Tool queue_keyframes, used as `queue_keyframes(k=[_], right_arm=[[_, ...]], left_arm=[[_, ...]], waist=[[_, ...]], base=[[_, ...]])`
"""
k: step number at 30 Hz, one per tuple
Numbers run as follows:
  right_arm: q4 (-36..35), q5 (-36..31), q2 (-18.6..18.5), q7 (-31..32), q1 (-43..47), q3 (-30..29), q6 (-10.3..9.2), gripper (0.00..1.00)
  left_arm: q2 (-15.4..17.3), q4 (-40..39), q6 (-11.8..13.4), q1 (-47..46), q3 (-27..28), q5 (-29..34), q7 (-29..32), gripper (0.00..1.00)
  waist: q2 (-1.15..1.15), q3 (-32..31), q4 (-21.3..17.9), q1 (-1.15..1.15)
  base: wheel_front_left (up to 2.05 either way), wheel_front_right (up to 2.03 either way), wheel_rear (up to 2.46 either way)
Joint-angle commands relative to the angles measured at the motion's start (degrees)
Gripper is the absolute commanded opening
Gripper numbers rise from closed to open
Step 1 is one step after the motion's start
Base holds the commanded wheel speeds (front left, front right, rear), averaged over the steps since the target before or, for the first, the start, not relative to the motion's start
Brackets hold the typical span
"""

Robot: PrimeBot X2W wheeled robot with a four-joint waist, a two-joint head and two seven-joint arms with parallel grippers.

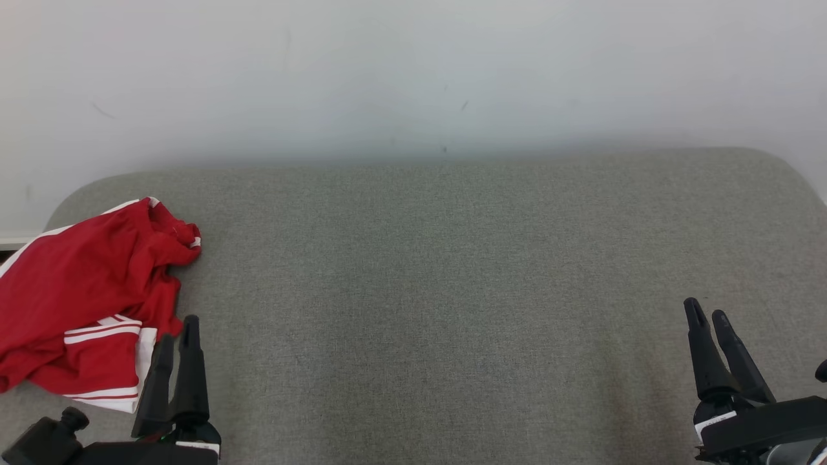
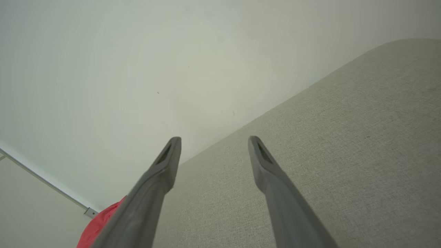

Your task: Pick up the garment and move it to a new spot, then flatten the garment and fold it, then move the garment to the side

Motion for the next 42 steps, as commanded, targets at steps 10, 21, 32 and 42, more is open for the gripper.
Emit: queue_keyframes(k=[10, 21, 32, 42], right_arm=[[1.2, -11.1, -0.2, -2.7, -1.1, 1.2, 0.02, 1.00], [4.0, -19.6, -0.6, -4.1, -1.0, 3.5, 0.02, 1.00], [3.3, -23.4, -1.1, -1.6, -1.2, 5.0, 0.02, 1.00], [3.5, -27.3, -0.4, -0.3, -0.4, 3.9, 0.02, 1.00]], left_arm=[[2.3, 0.8, 3.0, -0.9, -1.8, 12.5, -1.2, 1.00], [3.3, 3.8, 2.5, -1.4, -4.0, 20.0, 0.2, 1.00], [3.8, 3.9, 2.0, -2.3, -3.0, 23.1, 4.0, 1.00], [3.6, 3.7, 4.1, -1.1, -2.1, 26.7, 5.7, 1.00]], waist=[[0.00, -0.4, -0.2, 0.00], [0.00, -1.1, 0.2, 0.00], [0.00, -1.6, 0.5, 0.00], [0.01, -2.2, 0.6, 0.00]], base=[[0.00, 0.00, 0.00], [0.00, 0.00, 0.00], [0.00, 0.00, 0.00], [0.00, 0.00, 0.00]])
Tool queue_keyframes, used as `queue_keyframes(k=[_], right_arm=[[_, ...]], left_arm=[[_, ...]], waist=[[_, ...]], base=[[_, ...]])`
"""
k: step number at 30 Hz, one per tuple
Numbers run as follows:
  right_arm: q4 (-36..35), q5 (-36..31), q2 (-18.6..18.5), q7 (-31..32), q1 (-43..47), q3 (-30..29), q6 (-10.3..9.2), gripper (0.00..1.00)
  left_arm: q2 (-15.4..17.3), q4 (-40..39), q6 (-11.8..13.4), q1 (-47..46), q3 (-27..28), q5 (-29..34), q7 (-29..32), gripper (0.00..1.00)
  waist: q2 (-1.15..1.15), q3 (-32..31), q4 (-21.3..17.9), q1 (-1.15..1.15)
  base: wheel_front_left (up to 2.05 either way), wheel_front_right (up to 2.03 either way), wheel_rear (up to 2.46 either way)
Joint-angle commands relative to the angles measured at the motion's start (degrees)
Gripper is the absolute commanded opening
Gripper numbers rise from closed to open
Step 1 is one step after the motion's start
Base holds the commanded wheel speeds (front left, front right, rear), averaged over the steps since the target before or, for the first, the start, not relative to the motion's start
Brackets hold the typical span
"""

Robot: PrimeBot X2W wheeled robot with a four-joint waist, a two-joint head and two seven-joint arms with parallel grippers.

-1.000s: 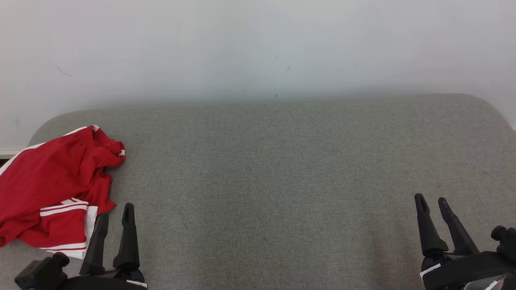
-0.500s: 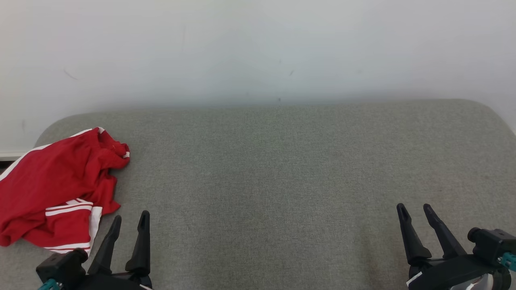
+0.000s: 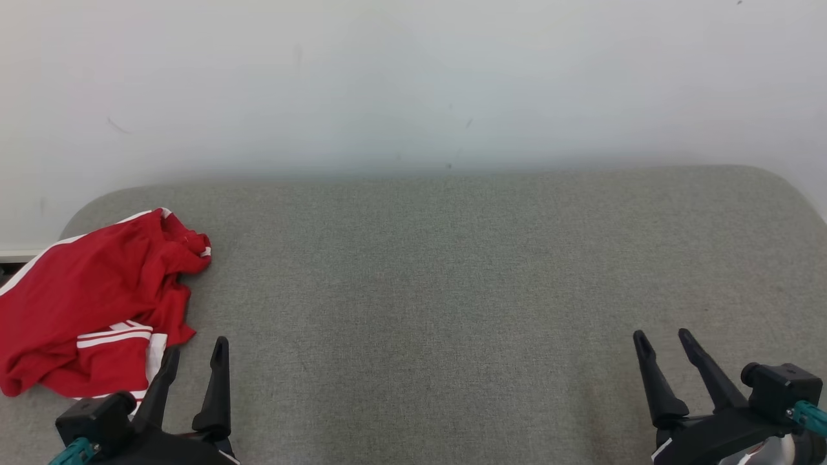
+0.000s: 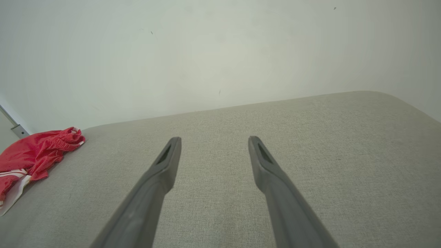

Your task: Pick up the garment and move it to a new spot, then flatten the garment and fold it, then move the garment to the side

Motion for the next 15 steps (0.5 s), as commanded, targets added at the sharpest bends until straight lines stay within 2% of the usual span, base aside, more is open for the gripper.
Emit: queue_keyframes(k=[1, 15], right_arm=[[-0.3, -1.5, -0.1, 0.0, -0.4, -0.5, 0.02, 1.00], [-1.0, -9.4, 1.2, -2.2, 0.4, -2.6, 0.02, 1.00]], left_arm=[[0.1, -0.4, 0.4, 0.1, 0.3, 1.0, 0.1, 1.00], [-0.1, 1.1, 2.1, -0.5, -0.5, 6.8, 0.6, 1.00]], waist=[[0.00, -0.1, 0.1, 0.00], [0.00, -0.7, 0.3, 0.00]], base=[[0.00, 0.00, 0.00], [0.00, 0.00, 0.00]])
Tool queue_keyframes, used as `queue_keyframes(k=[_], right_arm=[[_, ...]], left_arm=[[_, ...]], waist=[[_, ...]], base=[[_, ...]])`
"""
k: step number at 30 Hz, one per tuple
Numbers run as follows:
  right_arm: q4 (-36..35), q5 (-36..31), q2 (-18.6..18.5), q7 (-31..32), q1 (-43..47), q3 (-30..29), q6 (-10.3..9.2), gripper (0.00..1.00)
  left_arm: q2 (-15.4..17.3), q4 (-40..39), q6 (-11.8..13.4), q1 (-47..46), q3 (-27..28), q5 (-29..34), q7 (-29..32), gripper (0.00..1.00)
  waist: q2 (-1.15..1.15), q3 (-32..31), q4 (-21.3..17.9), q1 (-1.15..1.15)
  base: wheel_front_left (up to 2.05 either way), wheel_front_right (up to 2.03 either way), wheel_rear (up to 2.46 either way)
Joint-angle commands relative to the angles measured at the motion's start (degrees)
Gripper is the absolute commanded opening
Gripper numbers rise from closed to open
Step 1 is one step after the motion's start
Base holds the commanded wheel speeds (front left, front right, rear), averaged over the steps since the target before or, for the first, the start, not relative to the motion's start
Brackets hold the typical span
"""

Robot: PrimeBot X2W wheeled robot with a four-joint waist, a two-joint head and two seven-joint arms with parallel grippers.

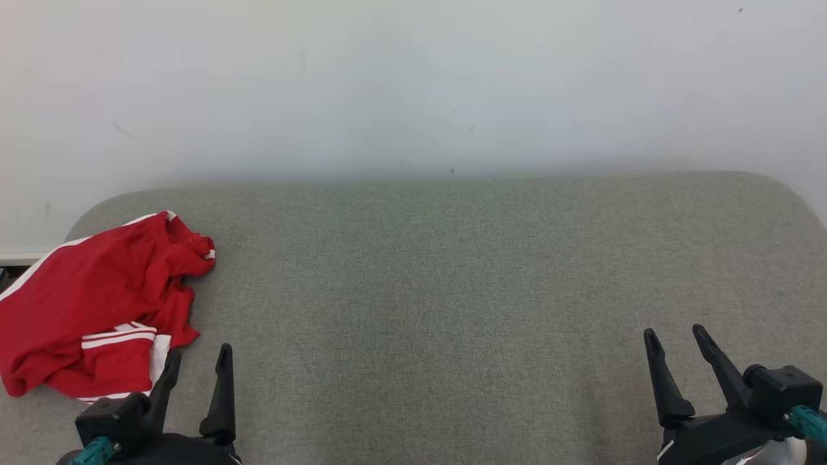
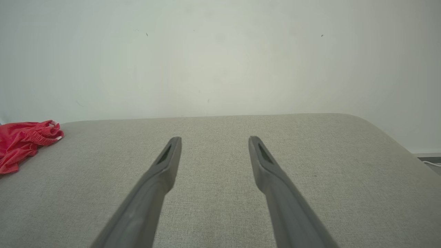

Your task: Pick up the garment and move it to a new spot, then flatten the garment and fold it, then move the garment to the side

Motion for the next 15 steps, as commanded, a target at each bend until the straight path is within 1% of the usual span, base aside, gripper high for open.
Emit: queue_keyframes(k=[1, 7, 15], right_arm=[[-0.4, -1.8, 0.0, -0.5, 0.1, 0.0, 0.02, 1.00], [-0.3, -3.8, 0.2, -1.5, 0.1, -0.1, 0.02, 1.00], [0.7, -4.7, 0.4, -2.2, 0.2, -0.8, 0.01, 1.00]], left_arm=[[0.3, 0.1, 0.3, -0.7, -0.1, 1.9, 0.2, 1.00], [-0.1, 0.9, 0.9, -1.1, -0.3, 3.4, 0.2, 1.00], [-0.5, 2.2, 1.5, -1.7, -0.2, 5.1, 0.5, 1.00]], waist=[[0.00, 0.0, 0.0, 0.00], [0.00, -0.1, -0.1, 0.00], [0.00, -0.4, -0.2, 0.00]], base=[[0.00, 0.00, 0.00], [0.00, 0.00, 0.00], [0.00, 0.00, 0.00]])
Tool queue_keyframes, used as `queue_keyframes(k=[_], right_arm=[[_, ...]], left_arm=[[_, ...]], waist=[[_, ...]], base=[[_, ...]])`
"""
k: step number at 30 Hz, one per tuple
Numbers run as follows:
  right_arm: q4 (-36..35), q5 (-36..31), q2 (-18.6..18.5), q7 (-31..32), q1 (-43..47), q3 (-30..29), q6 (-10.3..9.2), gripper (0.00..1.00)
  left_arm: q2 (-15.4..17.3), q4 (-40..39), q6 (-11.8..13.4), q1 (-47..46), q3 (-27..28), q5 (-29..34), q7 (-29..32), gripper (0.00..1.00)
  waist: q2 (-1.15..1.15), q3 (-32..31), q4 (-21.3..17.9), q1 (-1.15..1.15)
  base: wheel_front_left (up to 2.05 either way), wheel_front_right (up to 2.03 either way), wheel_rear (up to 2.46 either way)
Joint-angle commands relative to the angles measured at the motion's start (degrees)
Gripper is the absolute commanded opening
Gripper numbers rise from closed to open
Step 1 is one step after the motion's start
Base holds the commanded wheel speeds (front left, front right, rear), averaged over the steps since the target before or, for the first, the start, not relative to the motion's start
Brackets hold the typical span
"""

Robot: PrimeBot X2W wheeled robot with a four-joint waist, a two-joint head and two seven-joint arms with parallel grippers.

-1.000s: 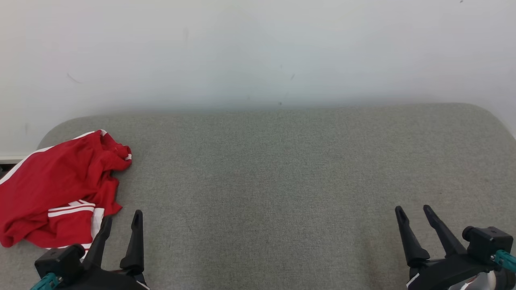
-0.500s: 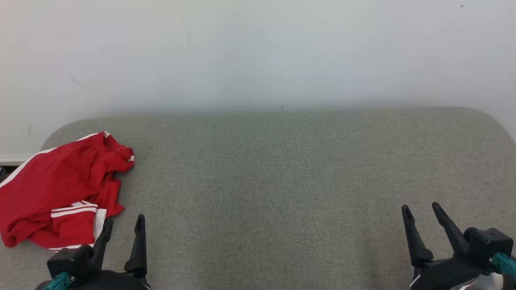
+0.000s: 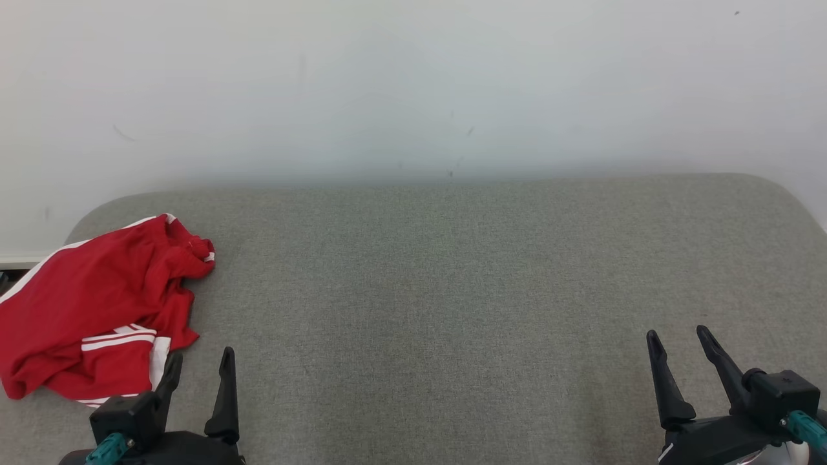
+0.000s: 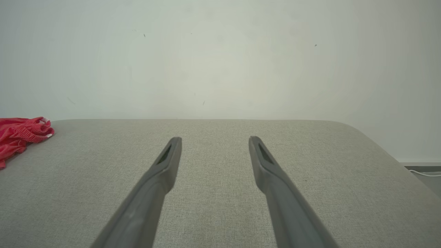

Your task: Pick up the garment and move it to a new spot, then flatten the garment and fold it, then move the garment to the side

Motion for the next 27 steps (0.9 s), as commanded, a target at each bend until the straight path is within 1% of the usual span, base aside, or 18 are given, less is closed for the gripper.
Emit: queue_keyframes(k=[1, 11, 16, 27], right_arm=[[0.2, -1.2, 0.0, -0.5, 0.1, -0.2, 0.01, 1.00], [0.8, -3.3, 0.1, -1.3, -0.2, 0.0, 0.01, 1.00], [1.0, -1.9, 0.1, -1.0, -0.1, 0.0, 0.02, 1.00], [1.1, -1.4, 0.1, -1.4, -0.1, -0.1, 0.01, 1.00]], left_arm=[[0.3, 0.3, 0.2, -1.0, 0.1, 1.7, 0.0, 1.00], [0.4, 1.2, 0.8, -1.3, -0.3, 3.6, 0.4, 1.00], [0.4, 1.5, 0.7, -1.4, -0.3, 2.8, 0.2, 1.00], [0.6, 2.0, 1.2, -1.4, -0.6, 2.0, -0.1, 1.00]], waist=[[0.00, -0.1, 0.0, 0.00], [0.00, -0.4, -0.2, 0.00], [0.00, -0.3, -0.3, 0.00], [0.00, -0.1, -0.5, 0.00]], base=[[0.00, 0.00, 0.00], [0.00, 0.00, 0.00], [0.00, 0.00, 0.00], [0.00, 0.00, 0.00]])
